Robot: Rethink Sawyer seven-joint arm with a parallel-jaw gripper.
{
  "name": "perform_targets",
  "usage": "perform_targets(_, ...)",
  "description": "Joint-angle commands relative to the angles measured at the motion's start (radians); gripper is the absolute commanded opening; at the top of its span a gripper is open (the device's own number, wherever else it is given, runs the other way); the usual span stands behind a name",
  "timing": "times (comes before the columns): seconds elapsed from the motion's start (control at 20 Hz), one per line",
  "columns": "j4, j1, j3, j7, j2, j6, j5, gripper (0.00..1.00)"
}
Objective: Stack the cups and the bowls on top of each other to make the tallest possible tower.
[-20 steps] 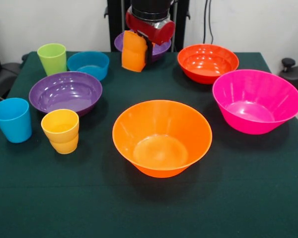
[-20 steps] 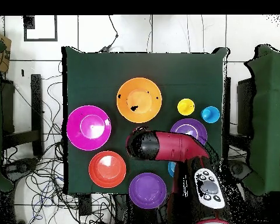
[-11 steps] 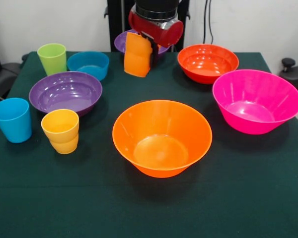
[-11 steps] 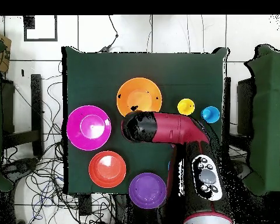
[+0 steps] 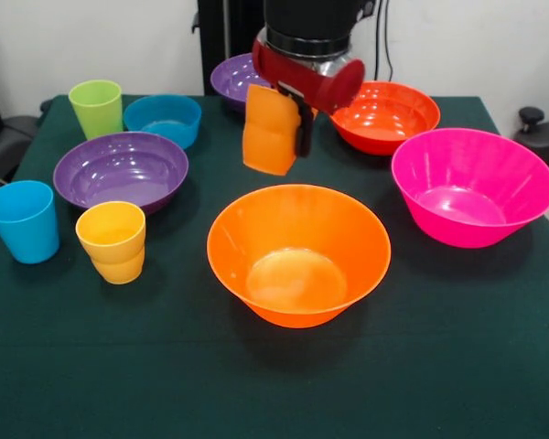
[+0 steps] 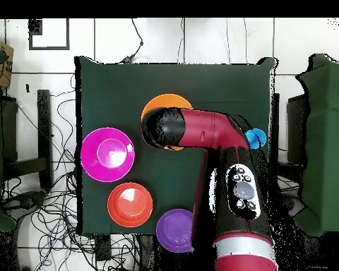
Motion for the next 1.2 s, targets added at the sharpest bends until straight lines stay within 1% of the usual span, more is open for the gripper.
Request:
perform_targets(0.05,-0.128,0.05,0.042,0.07,0.133,0.069,0.023,0.0)
perform_targets(0.2,-0.119,0.051,0.041,0.066,0.157,0.004,0.022,0.0)
perform_targets(0.25,-0.112,0.055,0.037,0.072,0.168,-0.033,0.017,0.0)
perform_targets(0.4,-0.093,0.054,0.033,0.074,0.183,-0.091,0.012,0.0)
perform_targets(0.5,-0.065,0.053,0.035,0.074,0.179,-0.105,0.018,0.0)
perform_targets(0.55,-0.046,0.055,0.036,0.08,0.179,-0.127,0.019,0.0)
perform_targets(0.75,-0.034,0.048,0.036,0.066,0.202,-0.195,0.004,0.0)
perform_targets(1.0,-0.042,0.035,0.042,0.042,0.23,-0.237,0.001,0.0)
perform_targets(1.2,-0.055,0.036,0.043,0.034,0.234,-0.232,0.011,0.0)
